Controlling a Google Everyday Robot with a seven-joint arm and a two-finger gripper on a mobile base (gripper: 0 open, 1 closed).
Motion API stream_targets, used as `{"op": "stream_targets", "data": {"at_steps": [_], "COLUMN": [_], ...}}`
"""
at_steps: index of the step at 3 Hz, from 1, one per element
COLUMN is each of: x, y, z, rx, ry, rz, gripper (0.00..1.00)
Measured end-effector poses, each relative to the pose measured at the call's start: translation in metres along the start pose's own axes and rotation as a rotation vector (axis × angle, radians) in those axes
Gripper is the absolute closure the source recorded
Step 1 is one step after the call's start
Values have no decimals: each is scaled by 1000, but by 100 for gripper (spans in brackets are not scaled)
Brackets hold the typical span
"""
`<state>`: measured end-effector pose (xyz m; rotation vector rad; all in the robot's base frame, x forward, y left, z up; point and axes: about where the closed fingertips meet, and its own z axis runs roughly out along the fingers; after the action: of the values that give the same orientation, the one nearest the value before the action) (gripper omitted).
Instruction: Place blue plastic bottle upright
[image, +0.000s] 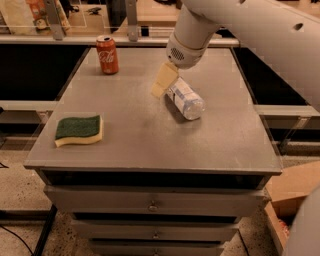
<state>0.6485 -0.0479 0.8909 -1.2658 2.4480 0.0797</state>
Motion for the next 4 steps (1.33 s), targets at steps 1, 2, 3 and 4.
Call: {"op": "stream_targets", "data": {"at_steps": [1, 2, 3, 4], "x": [-5, -7, -6, -7], "y": [-11, -20, -28, -33], "z": [24, 44, 58, 64], "rx": [5, 9, 19, 56], "ry": [19, 46, 83, 142], "rz": [49, 87, 138, 213], "gripper": [0, 0, 0, 0]}}
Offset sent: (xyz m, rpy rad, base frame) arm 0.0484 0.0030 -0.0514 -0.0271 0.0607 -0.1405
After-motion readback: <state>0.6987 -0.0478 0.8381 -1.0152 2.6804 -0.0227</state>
